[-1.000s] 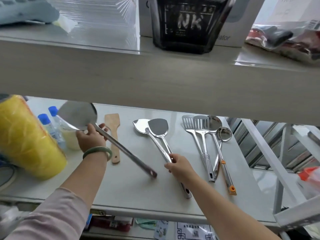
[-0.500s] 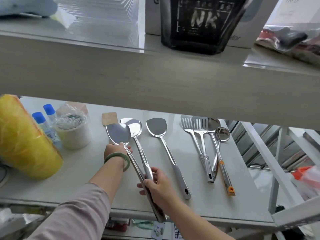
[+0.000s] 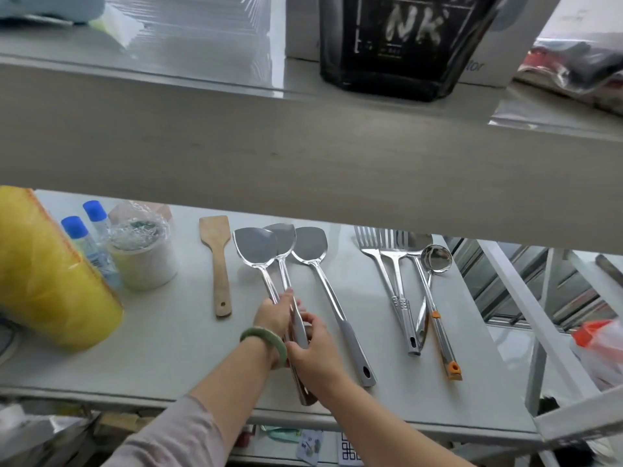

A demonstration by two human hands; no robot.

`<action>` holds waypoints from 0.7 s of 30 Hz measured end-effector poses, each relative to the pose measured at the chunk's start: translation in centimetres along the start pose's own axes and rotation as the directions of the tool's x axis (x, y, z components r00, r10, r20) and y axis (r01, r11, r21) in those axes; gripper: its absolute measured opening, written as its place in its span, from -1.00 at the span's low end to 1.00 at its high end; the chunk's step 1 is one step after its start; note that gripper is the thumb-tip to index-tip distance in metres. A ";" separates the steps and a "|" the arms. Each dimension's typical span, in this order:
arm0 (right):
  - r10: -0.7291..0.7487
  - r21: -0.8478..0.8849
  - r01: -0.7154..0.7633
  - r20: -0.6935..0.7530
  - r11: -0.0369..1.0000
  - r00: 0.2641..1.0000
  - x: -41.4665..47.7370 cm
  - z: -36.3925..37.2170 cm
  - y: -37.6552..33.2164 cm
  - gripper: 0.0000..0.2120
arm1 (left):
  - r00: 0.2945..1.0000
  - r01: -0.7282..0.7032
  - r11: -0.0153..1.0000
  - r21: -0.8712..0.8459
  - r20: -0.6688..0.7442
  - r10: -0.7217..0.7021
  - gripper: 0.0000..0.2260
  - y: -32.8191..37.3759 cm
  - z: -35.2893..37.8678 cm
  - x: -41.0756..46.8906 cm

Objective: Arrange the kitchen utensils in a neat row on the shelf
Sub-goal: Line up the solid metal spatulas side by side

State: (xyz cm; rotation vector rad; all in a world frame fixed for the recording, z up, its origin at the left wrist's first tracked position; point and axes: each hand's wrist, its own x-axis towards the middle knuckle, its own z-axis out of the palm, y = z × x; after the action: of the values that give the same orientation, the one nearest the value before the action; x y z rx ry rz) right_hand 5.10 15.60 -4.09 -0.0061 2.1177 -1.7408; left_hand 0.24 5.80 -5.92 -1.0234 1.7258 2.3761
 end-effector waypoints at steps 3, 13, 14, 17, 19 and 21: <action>-0.052 -0.199 0.046 -0.024 0.979 0.998 -0.1 -0.8 -0.2 -0.64 | 0.993 0.030 0.990 -0.138 0.120 -0.014 -0.85 -0.7 0.4 -1.1; -0.122 -0.802 -0.058 -0.161 0.594 0.979 1.9 -6.0 -0.1 -0.52 | 0.990 -0.010 0.984 -0.177 0.138 0.035 -0.93 0.1 -0.2 -0.5; -0.119 -0.782 -0.057 -0.165 0.620 0.979 2.0 -6.3 -0.1 -0.55 | 0.991 -0.001 0.988 -0.155 0.132 0.022 -0.94 0.1 -0.3 -0.4; -0.161 -0.711 -0.049 -0.224 0.702 0.961 2.2 -6.5 -0.5 -0.72 | 0.995 0.007 0.996 -0.089 0.104 0.002 -0.91 0.0 -0.3 -0.5; -0.155 -0.647 -0.049 -0.254 0.761 0.955 2.2 -6.2 -0.9 -0.84 | 0.994 0.006 0.999 -0.039 0.109 -0.002 -0.92 0.0 0.0 -0.6; -0.144 -0.558 -0.020 -0.248 0.830 0.958 2.1 -5.8 -1.1 -0.81 | 0.989 0.014 1.000 0.001 0.149 -0.014 -0.94 0.1 0.7 -0.8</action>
State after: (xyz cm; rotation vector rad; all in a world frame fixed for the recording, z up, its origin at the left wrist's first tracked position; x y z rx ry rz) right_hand 1.18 20.34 -2.83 0.0098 2.7983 -1.1381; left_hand 0.55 6.64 -5.32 -0.8313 1.6614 2.3761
